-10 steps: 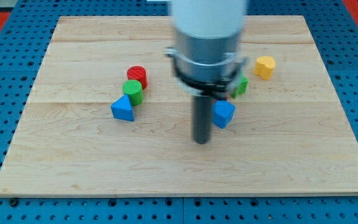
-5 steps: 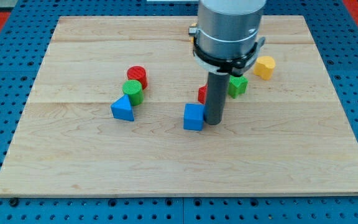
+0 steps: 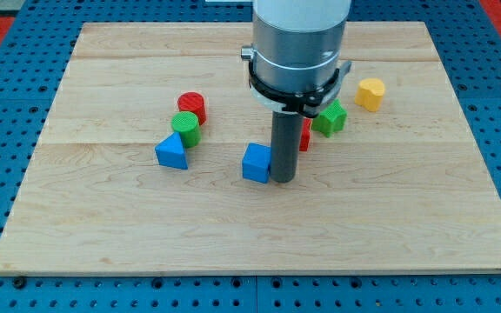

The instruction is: Move the blue cube right to the blue triangle

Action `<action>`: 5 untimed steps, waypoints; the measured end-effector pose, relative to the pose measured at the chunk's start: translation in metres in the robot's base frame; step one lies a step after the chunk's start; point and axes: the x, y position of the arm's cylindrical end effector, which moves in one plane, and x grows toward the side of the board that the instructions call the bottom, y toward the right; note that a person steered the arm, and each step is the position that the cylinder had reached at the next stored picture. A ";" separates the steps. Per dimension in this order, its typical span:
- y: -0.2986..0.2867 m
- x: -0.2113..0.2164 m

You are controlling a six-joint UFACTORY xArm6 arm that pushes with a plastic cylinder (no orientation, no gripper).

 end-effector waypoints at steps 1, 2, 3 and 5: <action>-0.012 -0.002; -0.001 0.029; -0.050 0.062; -0.101 0.010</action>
